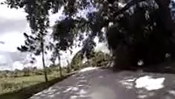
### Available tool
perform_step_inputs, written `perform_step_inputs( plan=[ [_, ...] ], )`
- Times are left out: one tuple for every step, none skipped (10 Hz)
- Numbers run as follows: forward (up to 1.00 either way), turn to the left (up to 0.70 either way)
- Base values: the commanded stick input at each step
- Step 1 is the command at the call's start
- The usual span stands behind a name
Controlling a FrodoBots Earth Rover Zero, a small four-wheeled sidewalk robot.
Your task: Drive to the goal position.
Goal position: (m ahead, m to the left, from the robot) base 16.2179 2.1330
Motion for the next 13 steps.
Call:
perform_step_inputs(
  plan=[
    [0.7,0.0],
    [0.7,0.0],
    [0.7,0.0],
    [0.7,0.0],
    [0.7,0.0],
    [0.7,0.0],
    [0.7,0.0],
    [0.7,0.0],
    [0.7,0.0],
    [0.7,0.0],
    [0.7,0.0],
    [0.7,0.0],
    [0.7,0.0]
  ],
)
